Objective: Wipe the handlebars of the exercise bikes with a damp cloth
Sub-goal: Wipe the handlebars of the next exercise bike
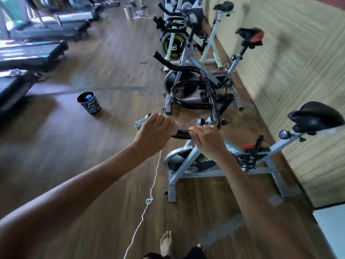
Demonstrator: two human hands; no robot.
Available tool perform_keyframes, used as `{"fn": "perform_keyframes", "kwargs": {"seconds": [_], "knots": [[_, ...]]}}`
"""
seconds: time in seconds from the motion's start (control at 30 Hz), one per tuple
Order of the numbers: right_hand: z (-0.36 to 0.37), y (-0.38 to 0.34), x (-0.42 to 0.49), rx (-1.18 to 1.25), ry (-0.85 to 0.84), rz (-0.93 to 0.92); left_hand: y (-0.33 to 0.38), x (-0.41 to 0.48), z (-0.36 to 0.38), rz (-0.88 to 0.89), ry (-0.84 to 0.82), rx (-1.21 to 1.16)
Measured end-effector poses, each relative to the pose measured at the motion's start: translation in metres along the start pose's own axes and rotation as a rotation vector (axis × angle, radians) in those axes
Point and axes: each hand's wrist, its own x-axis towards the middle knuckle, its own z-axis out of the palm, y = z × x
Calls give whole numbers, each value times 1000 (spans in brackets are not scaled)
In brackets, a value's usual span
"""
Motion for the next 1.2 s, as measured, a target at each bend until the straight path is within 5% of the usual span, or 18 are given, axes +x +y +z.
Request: {"fn": "perform_keyframes", "kwargs": {"seconds": [0.23,0.5,0.7,0.9,1.2], "knots": [[-3,-3,-1,20,-35,21,22,12,-8,-76,-139,2],[3,-11,-6,110,49,67,31,-2,9,-124,66,75],[30,-10,-7,91,367,43,28,-10,38,-135,414,59],[58,-2,1,46,703,-96,57,-2,85,-374,830,-3],[75,5,10,-49,1004,-203,56,23,105,-621,1202,-526]]}}
